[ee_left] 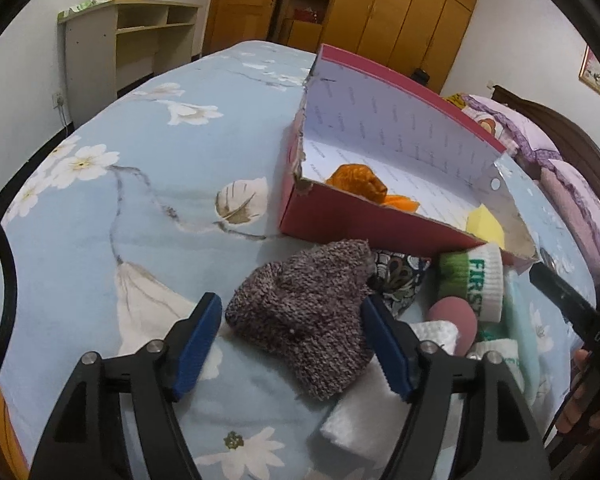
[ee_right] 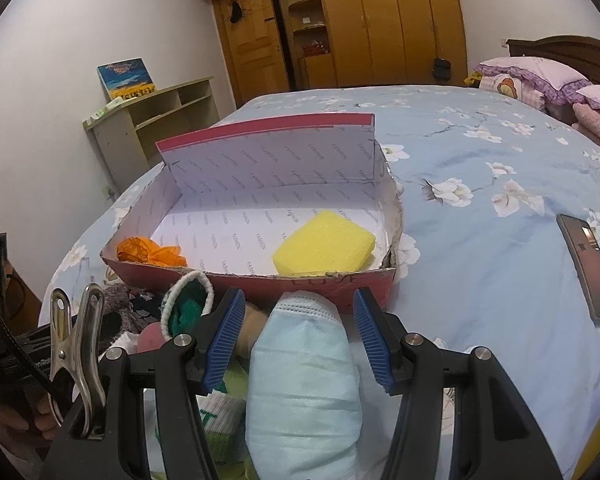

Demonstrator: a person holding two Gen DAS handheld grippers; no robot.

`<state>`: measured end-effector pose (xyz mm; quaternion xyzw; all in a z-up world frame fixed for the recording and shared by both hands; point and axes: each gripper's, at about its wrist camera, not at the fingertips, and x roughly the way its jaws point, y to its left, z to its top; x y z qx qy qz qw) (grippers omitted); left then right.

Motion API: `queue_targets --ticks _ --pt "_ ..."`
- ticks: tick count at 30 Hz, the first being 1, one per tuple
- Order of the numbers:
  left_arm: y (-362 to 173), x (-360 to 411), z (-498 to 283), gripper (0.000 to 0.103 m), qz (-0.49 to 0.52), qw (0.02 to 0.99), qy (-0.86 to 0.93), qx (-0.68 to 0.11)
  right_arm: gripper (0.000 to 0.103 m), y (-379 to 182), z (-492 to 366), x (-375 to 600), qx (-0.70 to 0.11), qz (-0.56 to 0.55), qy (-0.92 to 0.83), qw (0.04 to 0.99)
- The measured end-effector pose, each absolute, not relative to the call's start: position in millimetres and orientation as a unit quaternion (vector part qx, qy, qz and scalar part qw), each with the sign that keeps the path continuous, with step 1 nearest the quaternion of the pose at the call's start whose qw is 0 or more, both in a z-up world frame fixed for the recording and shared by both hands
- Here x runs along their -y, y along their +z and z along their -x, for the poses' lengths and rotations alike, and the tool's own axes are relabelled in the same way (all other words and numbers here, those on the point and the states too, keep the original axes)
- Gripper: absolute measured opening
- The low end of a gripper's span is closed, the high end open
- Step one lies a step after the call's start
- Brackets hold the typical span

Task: Organize soft objects
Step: 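Grasp the grey knit sock with the left gripper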

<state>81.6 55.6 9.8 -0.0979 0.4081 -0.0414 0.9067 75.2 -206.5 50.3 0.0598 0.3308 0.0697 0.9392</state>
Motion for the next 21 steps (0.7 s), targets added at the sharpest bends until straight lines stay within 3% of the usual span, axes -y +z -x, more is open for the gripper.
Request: queue_targets --ticks 9,12,17,21 --pt "7 -52 -83 0.075 0.123 0.901 -0.041 -0.415 0.058 48 -75 199 -0.336 -0.053 0.078 0.937" --pt "9 -47 -82 0.068 0.118 0.904 -0.046 -0.408 0.058 47 -75 198 -0.337 -0.052 0.080 0.937" --pt "11 -43 -80 0.043 0.119 0.907 -0.067 -0.399 0.058 48 -73 196 -0.337 -0.050 0.084 0.937" --pt "18 -42 -76 0.033 0.109 0.913 -0.078 -0.386 0.058 49 -71 193 -0.337 -0.049 0.092 0.936"
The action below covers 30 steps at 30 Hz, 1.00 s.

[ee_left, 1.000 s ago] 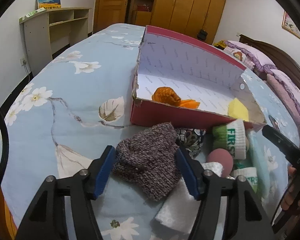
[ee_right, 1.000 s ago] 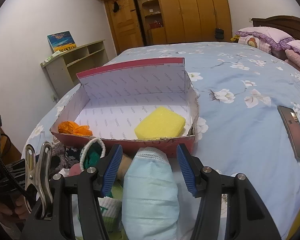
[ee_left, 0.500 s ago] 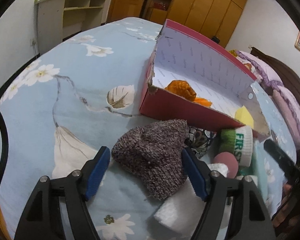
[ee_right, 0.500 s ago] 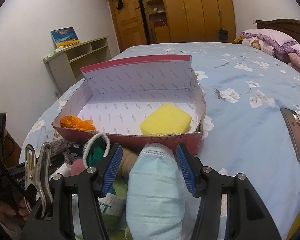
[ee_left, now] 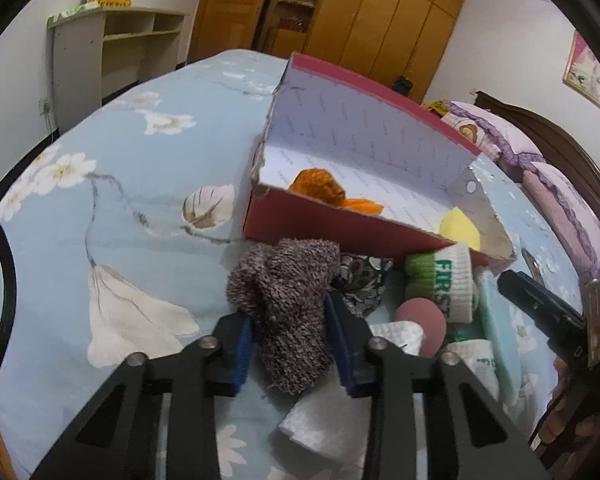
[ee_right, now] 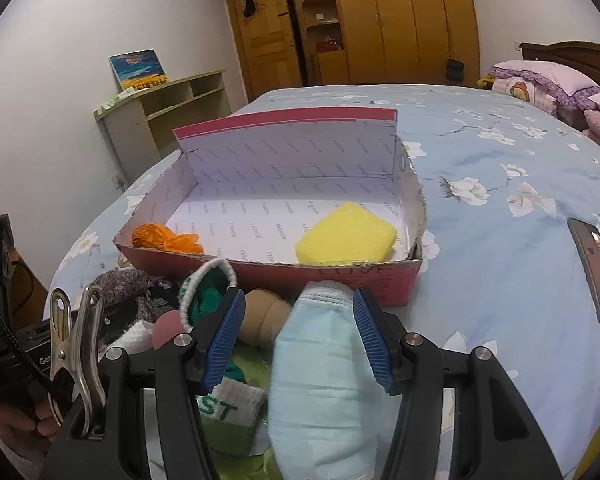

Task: Organize soft objects
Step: 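Grasp the grey knit sock with the left gripper, then lift the grey sock with the left gripper while the right gripper grasps the green FIRST wristband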

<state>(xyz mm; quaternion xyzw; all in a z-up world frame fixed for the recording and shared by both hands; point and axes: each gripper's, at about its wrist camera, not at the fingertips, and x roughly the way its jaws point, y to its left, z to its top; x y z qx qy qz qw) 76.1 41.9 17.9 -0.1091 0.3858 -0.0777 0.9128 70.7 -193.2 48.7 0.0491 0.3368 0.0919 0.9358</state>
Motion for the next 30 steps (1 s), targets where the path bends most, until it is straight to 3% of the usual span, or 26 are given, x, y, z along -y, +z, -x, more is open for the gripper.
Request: queue_targets --ticks 8,27,30 --pt "30 -70 -70 0.031 0.128 0.921 -0.053 -0.363 0.058 54 -68 170 -0.341 -0.027 0.130 0.931" --pt "3 -88 -70 0.035 0.144 0.917 -0.040 -0.371 0.058 39 -102 117 -0.384 0.052 0.158 0.908" --pt "2 -89 -69 0.035 0.148 0.916 -0.041 -0.371 0.046 37 -103 115 -0.377 0.056 0.154 0.912"
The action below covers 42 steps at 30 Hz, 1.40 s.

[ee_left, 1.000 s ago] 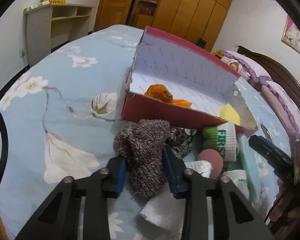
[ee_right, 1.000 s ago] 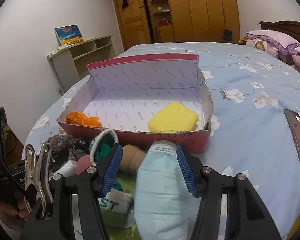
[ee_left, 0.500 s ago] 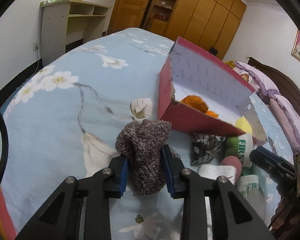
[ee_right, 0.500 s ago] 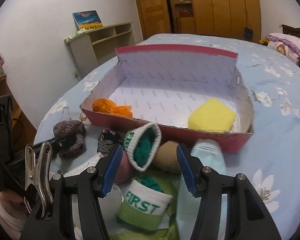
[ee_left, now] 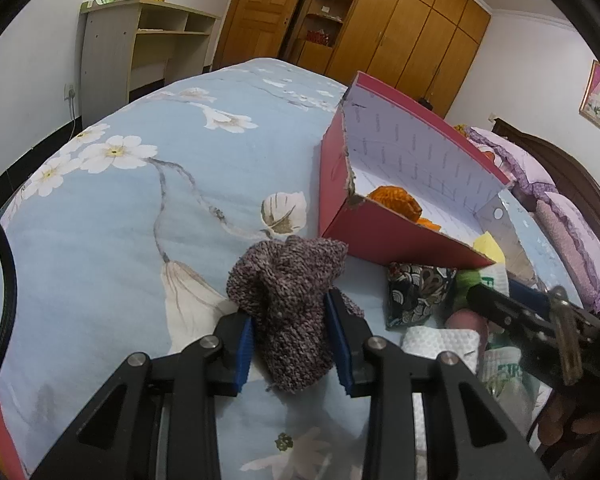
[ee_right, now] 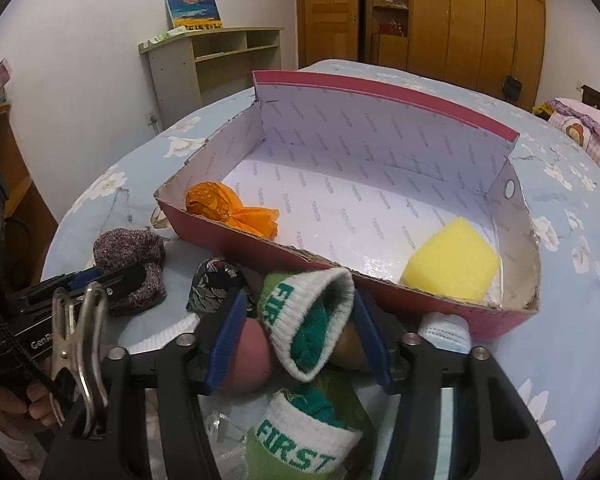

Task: Organize soft objects
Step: 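Lift the grey sock with the left gripper while the right gripper grasps the green FIRST wristband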

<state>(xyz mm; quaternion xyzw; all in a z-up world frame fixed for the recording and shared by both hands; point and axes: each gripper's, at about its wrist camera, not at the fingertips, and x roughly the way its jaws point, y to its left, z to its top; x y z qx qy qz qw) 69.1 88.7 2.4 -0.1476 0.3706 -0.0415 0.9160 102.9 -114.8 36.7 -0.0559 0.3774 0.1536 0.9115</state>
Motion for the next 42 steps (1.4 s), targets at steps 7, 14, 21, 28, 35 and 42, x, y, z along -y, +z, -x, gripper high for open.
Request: queue_targets --ticks 7,14,21,28,35,42 --pt "5 -90 -65 0.035 0.148 0.919 -0.043 -0.362 0.023 36 -94 122 -0.360 0.037 0.152 0.920" --pt "13 -90 -60 0.033 0.150 0.923 -0.044 -0.353 0.021 47 -80 134 -0.334 -0.002 0.162 0.928" --pt "28 -85 -54 0.033 0.140 0.929 -0.049 -0.338 0.021 63 -65 143 -0.304 -0.022 0.174 0.936" --pt "46 -80 -48 0.033 0.130 0.937 -0.057 -0.318 0.021 68 -62 150 -0.297 -0.037 0.176 0.938" --pt "62 -71 -54 0.033 0.114 0.942 -0.065 -0.308 0.021 70 -61 154 -0.294 -0.043 0.174 0.939" --pt "77 -62 -62 0.033 0.099 0.948 -0.078 -0.291 0.021 77 -67 155 -0.284 -0.041 0.164 0.944"
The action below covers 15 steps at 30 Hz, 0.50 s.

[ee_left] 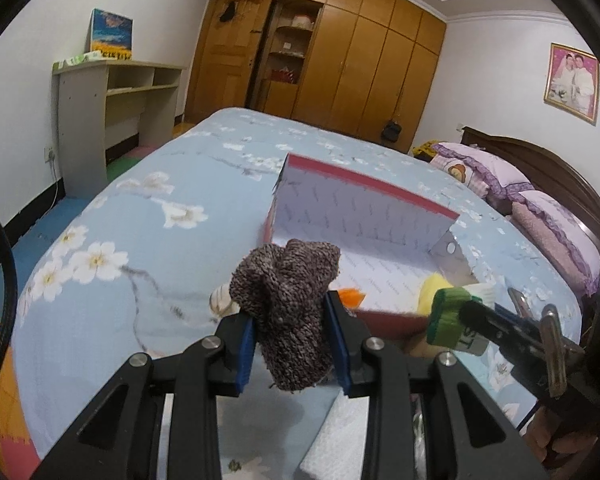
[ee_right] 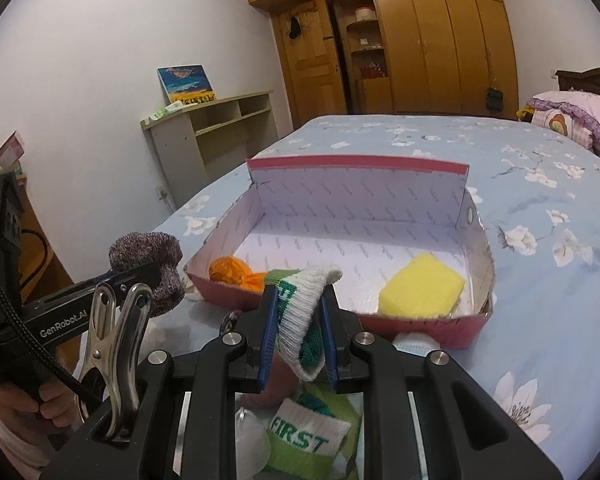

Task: Organize soft objects
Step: 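Lift the grey sock with the left gripper while the right gripper grasps the green FIRST wristband, then lower the grey sock and green wristband into the pink box and release both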

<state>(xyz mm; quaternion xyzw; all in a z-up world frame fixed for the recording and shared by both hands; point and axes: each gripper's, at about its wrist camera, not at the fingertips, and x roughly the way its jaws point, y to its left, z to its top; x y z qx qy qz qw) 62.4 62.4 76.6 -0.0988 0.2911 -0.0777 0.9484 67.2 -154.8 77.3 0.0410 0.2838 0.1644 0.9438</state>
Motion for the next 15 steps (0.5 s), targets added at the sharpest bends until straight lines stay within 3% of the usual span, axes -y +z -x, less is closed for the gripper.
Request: queue_targets --ticks 15 --pt "96 -36 -106 0.033 0.078 0.953 -0.115 -0.269 0.021 87 -94 161 -0.278 -0.041 0.141 0.949"
